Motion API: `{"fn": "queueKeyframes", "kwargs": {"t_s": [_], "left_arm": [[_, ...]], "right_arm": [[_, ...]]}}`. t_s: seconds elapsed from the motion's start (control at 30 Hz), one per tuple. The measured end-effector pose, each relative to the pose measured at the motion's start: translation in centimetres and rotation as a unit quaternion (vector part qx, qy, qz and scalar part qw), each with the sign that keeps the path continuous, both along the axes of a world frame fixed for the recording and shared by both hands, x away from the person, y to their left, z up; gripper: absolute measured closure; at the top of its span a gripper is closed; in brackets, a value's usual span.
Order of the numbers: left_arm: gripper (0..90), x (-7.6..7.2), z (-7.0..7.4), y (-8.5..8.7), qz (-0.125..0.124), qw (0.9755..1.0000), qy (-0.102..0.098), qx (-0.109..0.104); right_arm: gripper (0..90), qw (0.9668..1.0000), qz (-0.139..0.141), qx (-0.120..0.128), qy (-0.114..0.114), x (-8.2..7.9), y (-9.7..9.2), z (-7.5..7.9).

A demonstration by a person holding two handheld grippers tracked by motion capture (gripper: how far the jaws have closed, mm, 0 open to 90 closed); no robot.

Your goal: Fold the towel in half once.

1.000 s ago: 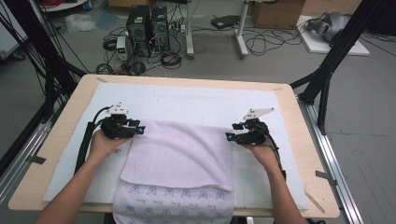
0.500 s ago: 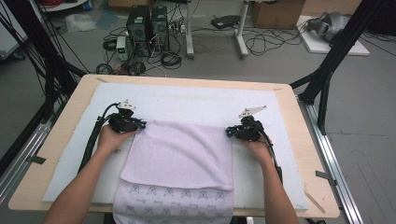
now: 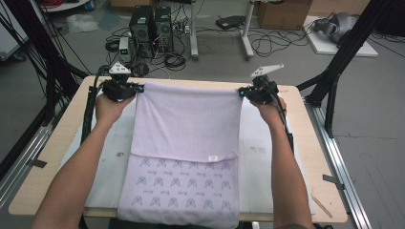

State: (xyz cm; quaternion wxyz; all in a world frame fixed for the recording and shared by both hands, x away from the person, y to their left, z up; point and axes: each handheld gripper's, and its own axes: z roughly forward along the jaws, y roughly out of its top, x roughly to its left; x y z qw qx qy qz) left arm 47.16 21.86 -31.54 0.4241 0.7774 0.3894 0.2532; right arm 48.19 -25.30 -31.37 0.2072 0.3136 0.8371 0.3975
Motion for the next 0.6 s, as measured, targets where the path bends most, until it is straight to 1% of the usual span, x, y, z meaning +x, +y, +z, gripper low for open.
{"fn": "queueKeyframes", "kwargs": {"t_s": [0.03, 0.07, 0.1, 0.13, 0.17, 0.2, 0.23, 0.27, 0.3, 0.33, 0.37, 0.4, 0.43, 0.47, 0.5, 0.53, 0.57, 0.6], "left_arm": [[72.9, 0.2, 0.0, 0.1, 0.010, 0.9999, 0.004, 0.006], [68.5, 0.3, -0.1, 0.4, 0.012, 0.9999, 0.007, 0.007], [67.0, 0.3, -0.5, 0.7, 0.011, 0.9998, 0.016, 0.005], [62.3, 0.3, -1.1, 1.0, 0.012, 0.9996, 0.026, 0.005], [58.8, 0.1, -1.7, 1.3, 0.015, 0.9994, 0.031, 0.003], [58.3, -0.2, -2.4, 1.7, 0.011, 0.9993, 0.035, 0.001], [58.0, -0.5, -3.0, 1.9, 0.006, 0.9991, 0.042, 0.001], [56.8, -0.8, -3.9, 2.2, -0.001, 0.9987, 0.051, -0.002], [55.7, -1.2, -4.6, 2.2, -0.008, 0.9984, 0.055, 0.000], [55.6, -1.6, -5.2, 2.2, -0.015, 0.9983, 0.056, 0.004], [55.3, -1.9, -5.6, 2.2, -0.020, 0.9981, 0.059, 0.004], [54.7, -2.2, -6.0, 2.1, -0.029, 0.9976, 0.061, 0.008], [54.3, -2.6, -6.4, 2.0, -0.037, 0.9973, 0.063, 0.008], [54.3, -3.1, -6.8, 1.8, -0.046, 0.9970, 0.062, 0.008], [54.4, -3.5, -7.1, 1.6, -0.054, 0.9965, 0.063, 0.012], [54.4, -4.0, -7.4, 1.5, -0.059, 0.9961, 0.064, 0.015], [54.5, -4.5, -7.6, 1.3, -0.067, 0.9955, 0.065, 0.016], [54.6, -4.9, -7.8, 1.3, -0.073, 0.9951, 0.064, 0.020]], "right_arm": [[75.2, 1.0000, -0.007, 0.001, -0.006, 0.5, 0.1, 0.5], [69.6, 0.9999, -0.011, 0.006, -0.007, 0.7, 0.1, 0.4], [63.2, 0.9998, -0.014, 0.014, -0.002, 0.9, 0.0, 0.1], [57.7, 0.9996, -0.020, 0.019, 0.009, 1.1, -0.1, -0.4], [55.8, 0.9994, -0.019, 0.022, 0.020, 1.1, -0.1, -1.2], [53.5, 0.9992, -0.018, 0.023, 0.027, 0.9, -0.2, -2.1], [51.7, 0.9990, -0.017, 0.017, 0.038, 0.7, -0.1, -2.9], [51.3, 0.9990, -0.013, 0.016, 0.039, 0.2, -0.1, -3.7], [50.5, 0.9988, -0.007, 0.015, 0.047, -0.3, -0.1, -4.6], [47.5, 0.9981, -0.004, 0.012, 0.060, -0.7, 0.0, -5.2], [45.6, 0.9963, 0.002, 0.011, 0.085, -0.9, 0.1, -5.7], [46.5, 0.9955, 0.009, 0.011, 0.094, -1.1, 0.2, -6.1], [48.5, 0.9967, 0.016, 0.001, 0.079, -1.9, 0.4, -6.5], [49.2, 0.9972, 0.022, 0.000, 0.071, -2.6, 0.5, -6.8], [49.2, 0.9967, 0.028, 0.010, 0.075, -3.1, 0.6, -7.2], [49.3, 0.9962, 0.033, 0.016, 0.079, -3.6, 0.6, -7.5], [50.3, 0.9961, 0.036, 0.020, 0.078, -4.2, 0.7, -7.9], [50.6, 0.9960, 0.044, 0.016, 0.077, -4.7, 0.8, -8.2]]}}
